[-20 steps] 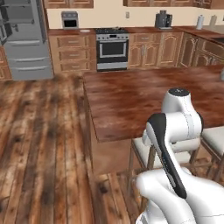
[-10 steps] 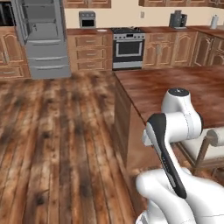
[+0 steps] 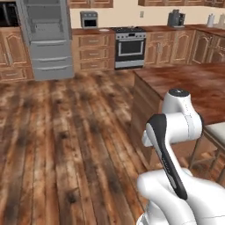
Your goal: Place the cold items (kiwi and peach) from the fridge in one tupperware on the dining counter. Place the warm items (hot dog and kebab skewer) in the stove area in another tupperware.
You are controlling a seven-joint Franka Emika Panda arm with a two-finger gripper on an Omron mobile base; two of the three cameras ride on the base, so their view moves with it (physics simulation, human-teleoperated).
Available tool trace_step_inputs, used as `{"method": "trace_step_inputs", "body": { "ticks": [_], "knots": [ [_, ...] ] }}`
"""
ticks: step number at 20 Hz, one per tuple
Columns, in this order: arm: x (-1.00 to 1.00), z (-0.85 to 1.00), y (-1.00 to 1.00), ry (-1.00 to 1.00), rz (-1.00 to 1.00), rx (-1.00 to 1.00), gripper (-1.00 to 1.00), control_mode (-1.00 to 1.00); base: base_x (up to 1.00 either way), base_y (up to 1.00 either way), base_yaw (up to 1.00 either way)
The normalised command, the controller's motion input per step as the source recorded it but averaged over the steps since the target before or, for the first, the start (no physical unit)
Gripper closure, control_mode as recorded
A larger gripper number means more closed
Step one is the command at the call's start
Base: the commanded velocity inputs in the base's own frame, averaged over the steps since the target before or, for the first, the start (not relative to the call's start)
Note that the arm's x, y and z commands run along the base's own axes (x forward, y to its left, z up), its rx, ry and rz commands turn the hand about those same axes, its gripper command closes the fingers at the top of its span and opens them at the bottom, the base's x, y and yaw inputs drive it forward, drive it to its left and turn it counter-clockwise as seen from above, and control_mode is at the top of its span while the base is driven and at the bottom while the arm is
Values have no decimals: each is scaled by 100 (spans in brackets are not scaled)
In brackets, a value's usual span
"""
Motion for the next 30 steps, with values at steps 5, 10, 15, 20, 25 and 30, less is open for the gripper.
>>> {"method": "trace_step_inputs", "body": {
  "ticks": [5, 10, 15, 20, 25, 30],
  "knots": [
    [0, 0, 0, 0, 0, 0, -100, 100, 44, 100, -50],
    [0, 0, 0, 0, 0, 0, -100, 100, 44, 100, -54],
    [0, 0, 0, 0, 0, 0, -100, 100, 62, 99, -55],
    [0, 0, 0, 0, 0, 0, -100, 100, 81, 89, -60],
    [0, 0, 0, 0, 0, 0, -100, 100, 84, 87, -61],
    [0, 0, 0, 0, 0, 0, -100, 100, 59, 99, -52]
  ]
}}
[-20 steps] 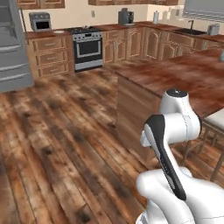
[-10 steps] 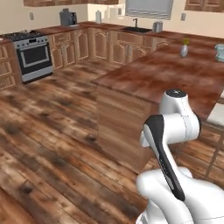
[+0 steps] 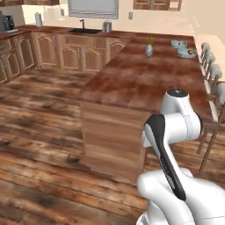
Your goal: Place the cold items (kiwi and peach) from the fridge in one tupperware on the dining counter. Place the warm items (hot dog and kebab skewer) in the stove area in another tupperware.
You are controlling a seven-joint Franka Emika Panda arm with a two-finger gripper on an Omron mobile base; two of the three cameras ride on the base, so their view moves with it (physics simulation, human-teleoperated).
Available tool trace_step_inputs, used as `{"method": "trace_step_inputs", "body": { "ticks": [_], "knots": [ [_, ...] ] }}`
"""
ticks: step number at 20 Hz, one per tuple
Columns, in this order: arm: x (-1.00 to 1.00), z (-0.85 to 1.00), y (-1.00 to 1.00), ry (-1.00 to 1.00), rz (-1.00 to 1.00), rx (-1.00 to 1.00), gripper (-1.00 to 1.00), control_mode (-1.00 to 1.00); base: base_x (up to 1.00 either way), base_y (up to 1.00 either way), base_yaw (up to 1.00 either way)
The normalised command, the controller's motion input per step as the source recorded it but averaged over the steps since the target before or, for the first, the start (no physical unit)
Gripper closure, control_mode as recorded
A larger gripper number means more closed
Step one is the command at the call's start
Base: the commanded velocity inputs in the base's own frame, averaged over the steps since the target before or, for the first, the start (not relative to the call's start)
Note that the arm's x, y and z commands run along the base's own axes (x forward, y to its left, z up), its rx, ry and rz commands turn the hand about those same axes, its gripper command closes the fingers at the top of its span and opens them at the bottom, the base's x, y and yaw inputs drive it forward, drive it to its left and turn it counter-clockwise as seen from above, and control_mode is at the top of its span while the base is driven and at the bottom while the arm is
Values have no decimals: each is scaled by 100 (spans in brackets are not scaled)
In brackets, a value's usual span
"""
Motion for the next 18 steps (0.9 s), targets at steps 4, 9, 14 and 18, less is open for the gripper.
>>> {"method": "trace_step_inputs", "body": {
  "ticks": [4, 9, 14, 18],
  "knots": [
    [0, 0, 0, 0, 0, 0, -100, 100, 19, 100, -33],
    [0, 0, 0, 0, 0, 0, -100, 100, 24, 100, -17],
    [0, 0, 0, 0, 0, 0, -100, 100, 34, 100, -1],
    [0, 0, 0, 0, 0, 0, -100, 100, 49, 100, 13]
  ]
}}
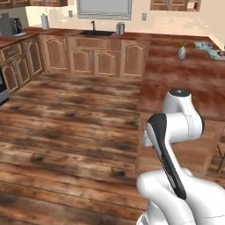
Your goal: Place the cold items (kiwi and peach) from the fridge in one tupperware on the dining counter. Place the warm items (hot dog and kebab skewer) in the stove area in another tupperware.
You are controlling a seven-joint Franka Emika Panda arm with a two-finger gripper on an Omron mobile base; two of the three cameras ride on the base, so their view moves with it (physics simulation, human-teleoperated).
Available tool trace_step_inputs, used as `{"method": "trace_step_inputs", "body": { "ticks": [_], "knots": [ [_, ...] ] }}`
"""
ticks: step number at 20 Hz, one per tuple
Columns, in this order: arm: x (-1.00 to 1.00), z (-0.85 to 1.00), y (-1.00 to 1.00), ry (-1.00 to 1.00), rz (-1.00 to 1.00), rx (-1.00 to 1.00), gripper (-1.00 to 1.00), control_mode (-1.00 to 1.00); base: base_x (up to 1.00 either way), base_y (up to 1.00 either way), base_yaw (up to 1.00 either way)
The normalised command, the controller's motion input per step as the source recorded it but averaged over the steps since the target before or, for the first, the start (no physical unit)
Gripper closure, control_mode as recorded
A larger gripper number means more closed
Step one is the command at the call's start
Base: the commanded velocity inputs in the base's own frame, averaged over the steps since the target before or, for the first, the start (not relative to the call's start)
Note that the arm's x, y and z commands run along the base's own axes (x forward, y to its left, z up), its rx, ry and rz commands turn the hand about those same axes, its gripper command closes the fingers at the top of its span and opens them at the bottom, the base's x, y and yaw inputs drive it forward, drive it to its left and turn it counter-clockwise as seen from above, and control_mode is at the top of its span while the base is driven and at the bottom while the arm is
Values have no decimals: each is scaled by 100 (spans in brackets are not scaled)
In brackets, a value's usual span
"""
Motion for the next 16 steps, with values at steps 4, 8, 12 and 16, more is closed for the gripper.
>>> {"method": "trace_step_inputs", "body": {
  "ticks": [4, 8, 12, 16],
  "knots": [
    [0, 0, 0, 0, 0, 0, -100, 100, 42, 100, 46],
    [0, 0, 0, 0, 0, 0, -100, 100, 50, 100, 49],
    [0, 0, 0, 0, 0, 0, -100, 100, 73, 89, 24],
    [0, 0, 0, 0, 0, 0, -100, 100, 99, 48, 0]
  ]
}}
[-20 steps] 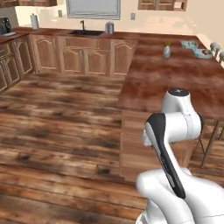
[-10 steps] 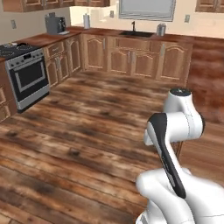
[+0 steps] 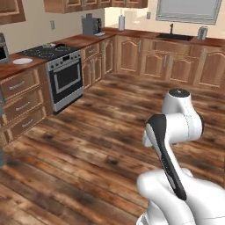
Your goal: Place the cold items (kiwi and peach) from the fridge in one tupperware on the dining counter. Place the warm items (hot dog and kebab skewer) in the stove area in another tupperware.
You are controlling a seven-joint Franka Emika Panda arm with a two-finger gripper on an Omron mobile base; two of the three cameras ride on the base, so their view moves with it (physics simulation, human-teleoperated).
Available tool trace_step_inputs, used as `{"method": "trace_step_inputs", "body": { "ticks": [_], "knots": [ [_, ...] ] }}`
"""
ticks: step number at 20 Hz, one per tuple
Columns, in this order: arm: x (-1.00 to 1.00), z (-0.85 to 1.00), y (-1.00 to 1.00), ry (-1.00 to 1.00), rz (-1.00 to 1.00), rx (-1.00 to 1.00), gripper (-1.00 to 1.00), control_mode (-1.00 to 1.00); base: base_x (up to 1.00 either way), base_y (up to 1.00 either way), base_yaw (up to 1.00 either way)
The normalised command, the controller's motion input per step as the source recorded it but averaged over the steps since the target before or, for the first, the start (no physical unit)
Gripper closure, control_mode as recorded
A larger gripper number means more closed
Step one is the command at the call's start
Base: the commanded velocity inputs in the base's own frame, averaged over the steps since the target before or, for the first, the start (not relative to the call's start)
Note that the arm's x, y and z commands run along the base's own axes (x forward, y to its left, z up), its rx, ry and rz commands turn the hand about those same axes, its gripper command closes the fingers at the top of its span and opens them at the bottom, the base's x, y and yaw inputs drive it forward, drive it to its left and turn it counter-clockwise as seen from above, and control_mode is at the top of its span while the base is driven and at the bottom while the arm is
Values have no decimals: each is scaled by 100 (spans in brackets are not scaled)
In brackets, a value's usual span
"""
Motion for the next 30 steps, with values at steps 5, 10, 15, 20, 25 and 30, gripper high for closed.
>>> {"method": "trace_step_inputs", "body": {
  "ticks": [5, 10, 15, 20, 25, 30],
  "knots": [
    [0, 0, 0, 0, 0, 0, -100, 100, 100, 4, 0],
    [0, 0, 0, 0, 0, 0, -100, 100, 100, -11, 0],
    [0, 0, 0, 0, 0, 0, -100, 100, 100, -5, -2],
    [0, 0, 0, 0, 0, 0, -100, 100, 100, 2, -8],
    [0, 0, 0, 0, 0, 0, -100, 100, 100, 4, -1],
    [0, 0, 0, 0, 0, 0, -100, 100, 100, 3, -1]
  ]
}}
